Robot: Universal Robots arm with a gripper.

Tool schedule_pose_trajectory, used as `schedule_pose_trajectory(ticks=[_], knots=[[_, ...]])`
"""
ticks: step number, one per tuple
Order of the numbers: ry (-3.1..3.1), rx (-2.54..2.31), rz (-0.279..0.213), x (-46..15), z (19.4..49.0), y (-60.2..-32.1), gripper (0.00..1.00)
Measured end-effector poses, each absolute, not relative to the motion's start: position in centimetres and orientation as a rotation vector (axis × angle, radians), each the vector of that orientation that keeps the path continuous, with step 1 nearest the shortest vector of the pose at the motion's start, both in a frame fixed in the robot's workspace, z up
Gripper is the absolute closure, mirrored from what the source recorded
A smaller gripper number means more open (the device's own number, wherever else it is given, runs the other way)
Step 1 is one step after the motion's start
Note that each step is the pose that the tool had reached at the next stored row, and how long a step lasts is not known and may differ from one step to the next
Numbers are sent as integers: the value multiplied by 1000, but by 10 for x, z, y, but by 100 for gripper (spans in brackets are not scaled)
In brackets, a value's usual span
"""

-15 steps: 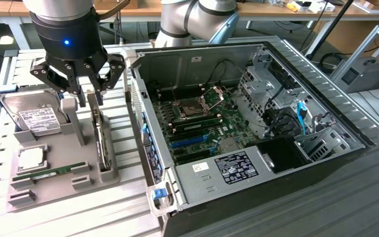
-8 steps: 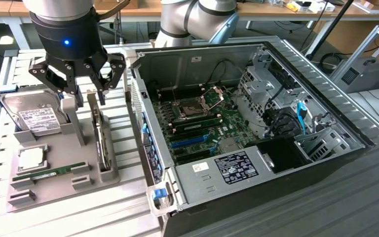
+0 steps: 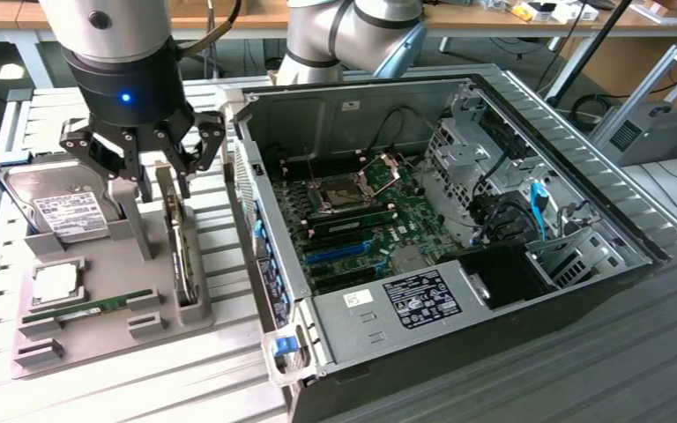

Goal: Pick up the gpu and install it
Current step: 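Pick up the gpu and move the gpu toward the slot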

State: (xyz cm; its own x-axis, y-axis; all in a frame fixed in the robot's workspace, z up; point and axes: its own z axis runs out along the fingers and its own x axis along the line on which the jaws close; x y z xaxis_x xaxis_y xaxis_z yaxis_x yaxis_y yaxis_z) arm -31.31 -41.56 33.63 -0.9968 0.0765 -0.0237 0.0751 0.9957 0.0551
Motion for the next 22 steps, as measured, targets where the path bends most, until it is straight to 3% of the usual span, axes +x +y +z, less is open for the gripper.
schedule_pose_trajectory(ticks=[22], knots=[[3112, 118, 84, -313, 289, -416, 56]])
